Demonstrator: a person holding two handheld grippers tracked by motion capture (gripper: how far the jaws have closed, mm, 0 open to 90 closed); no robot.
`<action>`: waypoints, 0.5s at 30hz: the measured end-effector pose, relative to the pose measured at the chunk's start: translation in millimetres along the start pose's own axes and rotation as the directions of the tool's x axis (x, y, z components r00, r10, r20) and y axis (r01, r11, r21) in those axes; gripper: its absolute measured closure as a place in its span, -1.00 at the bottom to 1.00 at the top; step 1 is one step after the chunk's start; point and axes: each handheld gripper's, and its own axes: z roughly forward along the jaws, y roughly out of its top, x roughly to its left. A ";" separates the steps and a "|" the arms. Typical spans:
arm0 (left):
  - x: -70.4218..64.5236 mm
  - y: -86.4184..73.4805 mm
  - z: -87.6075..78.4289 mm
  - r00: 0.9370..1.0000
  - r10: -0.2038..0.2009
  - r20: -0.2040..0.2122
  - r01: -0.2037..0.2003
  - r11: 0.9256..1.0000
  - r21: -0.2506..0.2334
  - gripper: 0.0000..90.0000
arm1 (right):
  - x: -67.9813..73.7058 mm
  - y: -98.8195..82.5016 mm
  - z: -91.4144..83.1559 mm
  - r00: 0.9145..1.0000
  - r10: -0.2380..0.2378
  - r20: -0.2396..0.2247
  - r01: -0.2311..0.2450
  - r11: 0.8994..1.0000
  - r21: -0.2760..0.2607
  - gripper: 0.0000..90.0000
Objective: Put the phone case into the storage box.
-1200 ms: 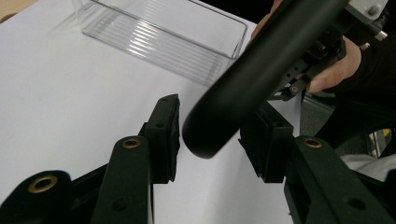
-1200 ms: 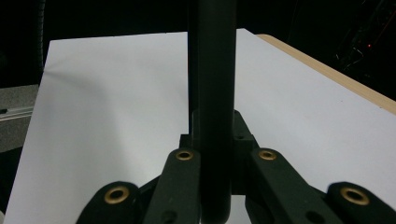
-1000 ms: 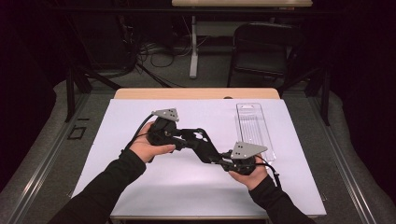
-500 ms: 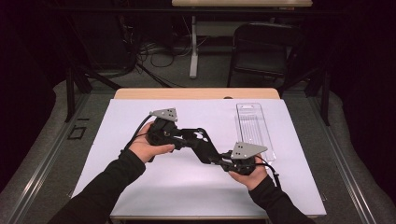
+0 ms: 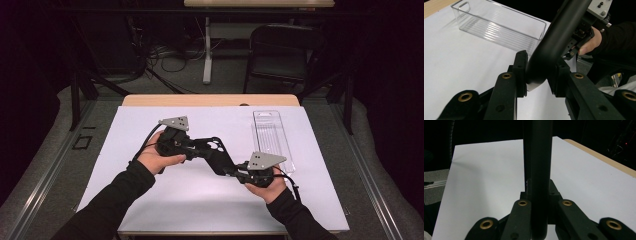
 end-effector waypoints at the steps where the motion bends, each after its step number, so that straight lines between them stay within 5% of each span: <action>1: 0.1 -0.1 -0.2 1.000 -0.002 0.002 0.002 1.000 0.002 0.58 | 0.1 0.0 0.0 1.000 0.000 0.000 0.000 1.000 0.000 0.92; 15: 1.1 -1.2 -1.4 1.000 -0.005 0.007 0.005 1.000 -0.011 0.58 | 0.4 0.3 0.6 1.000 0.000 -0.002 0.000 1.000 0.000 0.92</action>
